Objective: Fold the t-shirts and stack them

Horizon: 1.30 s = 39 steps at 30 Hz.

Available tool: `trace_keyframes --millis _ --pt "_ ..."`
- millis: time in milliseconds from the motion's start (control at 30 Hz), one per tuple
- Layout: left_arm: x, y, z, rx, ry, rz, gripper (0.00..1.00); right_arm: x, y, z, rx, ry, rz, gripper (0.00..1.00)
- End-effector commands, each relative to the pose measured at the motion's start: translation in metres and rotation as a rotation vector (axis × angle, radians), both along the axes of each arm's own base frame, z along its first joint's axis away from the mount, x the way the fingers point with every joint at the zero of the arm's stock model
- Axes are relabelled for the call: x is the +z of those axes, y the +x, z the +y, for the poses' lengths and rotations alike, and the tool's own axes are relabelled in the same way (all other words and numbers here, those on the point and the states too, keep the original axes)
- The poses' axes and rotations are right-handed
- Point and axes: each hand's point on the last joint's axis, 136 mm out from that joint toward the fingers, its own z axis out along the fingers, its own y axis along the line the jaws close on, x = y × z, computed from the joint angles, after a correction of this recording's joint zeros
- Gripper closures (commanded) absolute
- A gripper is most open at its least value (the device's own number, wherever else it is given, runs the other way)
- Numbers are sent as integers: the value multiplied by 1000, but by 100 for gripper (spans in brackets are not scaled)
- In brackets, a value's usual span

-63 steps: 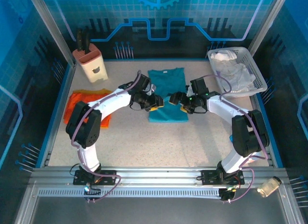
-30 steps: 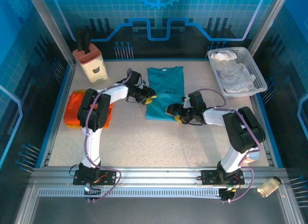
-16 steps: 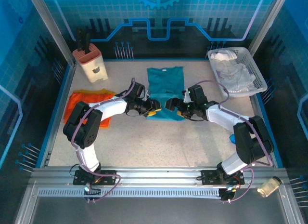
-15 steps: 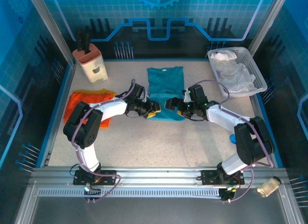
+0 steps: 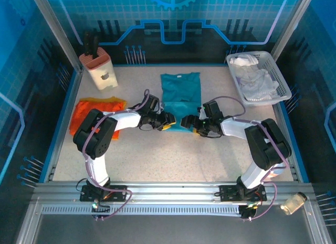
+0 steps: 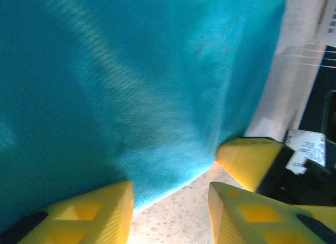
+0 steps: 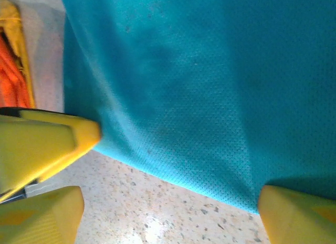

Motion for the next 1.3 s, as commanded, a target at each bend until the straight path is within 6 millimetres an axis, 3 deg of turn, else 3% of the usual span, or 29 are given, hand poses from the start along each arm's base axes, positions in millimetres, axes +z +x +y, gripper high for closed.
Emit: trace_keyframes --millis 0,233,500,767,900,1033,1167,1267 --pt "-27 -13 7 -8 43 39 58 -21 -12 1 9 -4 40 12" --pt "-47 -47 21 -10 60 107 63 -23 -27 -7 2 -8 66 13" --pt "-40 -80 28 -58 81 118 63 -19 -53 -15 3 -11 110 13" --pt "-47 -131 28 -124 170 147 64 -10 -89 -23 5 -20 119 13" --pt "-29 -141 34 -116 175 118 57 11 -97 -32 3 -40 86 13" --pt "4 -138 39 -129 196 53 51 26 -97 -46 -11 -91 65 13" --pt "35 -136 40 -146 185 2 49 27 -91 -59 -20 -124 81 14" --pt "37 -142 51 -160 213 23 47 22 -89 -63 -2 -141 109 18"
